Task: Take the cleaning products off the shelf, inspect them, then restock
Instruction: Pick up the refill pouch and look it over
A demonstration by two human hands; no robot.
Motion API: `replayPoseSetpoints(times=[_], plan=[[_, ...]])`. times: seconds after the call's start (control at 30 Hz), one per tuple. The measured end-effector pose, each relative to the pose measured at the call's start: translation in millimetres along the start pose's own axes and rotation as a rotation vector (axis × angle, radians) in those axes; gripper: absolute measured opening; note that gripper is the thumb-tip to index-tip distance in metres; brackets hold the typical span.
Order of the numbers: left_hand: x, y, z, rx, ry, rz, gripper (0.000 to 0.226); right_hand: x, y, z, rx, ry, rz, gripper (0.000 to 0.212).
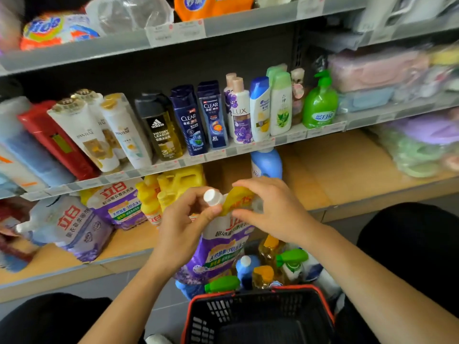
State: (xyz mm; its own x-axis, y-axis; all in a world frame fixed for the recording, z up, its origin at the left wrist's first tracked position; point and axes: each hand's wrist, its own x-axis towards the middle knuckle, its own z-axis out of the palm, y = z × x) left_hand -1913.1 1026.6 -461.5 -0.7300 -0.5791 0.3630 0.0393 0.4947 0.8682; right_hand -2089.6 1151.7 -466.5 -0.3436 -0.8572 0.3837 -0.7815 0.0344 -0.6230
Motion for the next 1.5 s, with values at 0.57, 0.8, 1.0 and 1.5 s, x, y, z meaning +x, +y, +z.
replayPoseSetpoints(times=[0.57, 0.8, 1.0, 1.5], plan=[[8, -9, 4, -0.165, 0.039, -0.039, 0.027, 4, -14, -1, 0.163, -0.004, -0.004, 0.021], [-1, -11, 19, -0.101, 0.332, -0.003, 0.023, 1, -21, 2, -0.029, 0.024, -0.1, 0.02], [8, -12, 14, -0.107, 0.164, 0.018, 0.015, 2, -17, 1, 0.008, 0.038, -0.07, 0.022], [12, -21, -6, -0.261, -0.098, -0.006, 0.031, 1, -7, 1, 0.215, 0.009, -0.024, 0.022]])
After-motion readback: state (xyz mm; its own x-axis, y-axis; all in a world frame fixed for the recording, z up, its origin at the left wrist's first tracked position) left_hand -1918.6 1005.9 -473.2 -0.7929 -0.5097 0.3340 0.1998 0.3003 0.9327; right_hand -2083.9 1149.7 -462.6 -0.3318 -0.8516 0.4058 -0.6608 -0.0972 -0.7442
